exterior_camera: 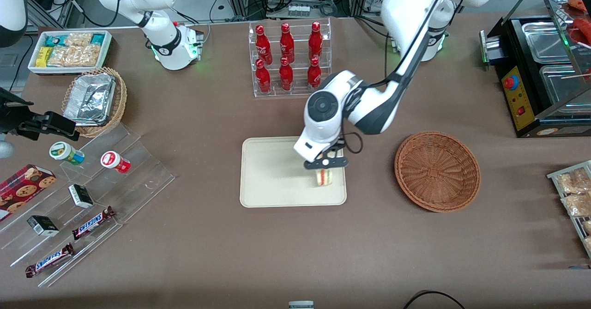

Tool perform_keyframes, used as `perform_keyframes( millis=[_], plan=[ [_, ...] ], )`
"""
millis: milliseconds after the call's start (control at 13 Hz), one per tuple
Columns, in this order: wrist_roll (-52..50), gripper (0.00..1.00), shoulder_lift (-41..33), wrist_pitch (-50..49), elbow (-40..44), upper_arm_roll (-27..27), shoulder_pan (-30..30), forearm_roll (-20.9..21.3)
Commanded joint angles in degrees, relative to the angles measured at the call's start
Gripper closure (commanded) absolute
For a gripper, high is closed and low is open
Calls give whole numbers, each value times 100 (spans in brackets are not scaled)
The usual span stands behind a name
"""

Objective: Place sandwich from basket to tray
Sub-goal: 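Lift the sandwich and carry it over the cream tray, then lower the sandwich onto the tray and open the left gripper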

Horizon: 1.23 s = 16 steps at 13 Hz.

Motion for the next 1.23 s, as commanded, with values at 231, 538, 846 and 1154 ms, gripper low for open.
perform_keyframes(
  millis=[231,538,846,1154],
  plan=[
    [455,100,494,163,331,91,-227,80],
    [588,100,626,233,366,99,-227,89],
    [570,0,653,295,366,99,-227,80],
    [526,0,460,251,375,126,-210,107]
  ],
)
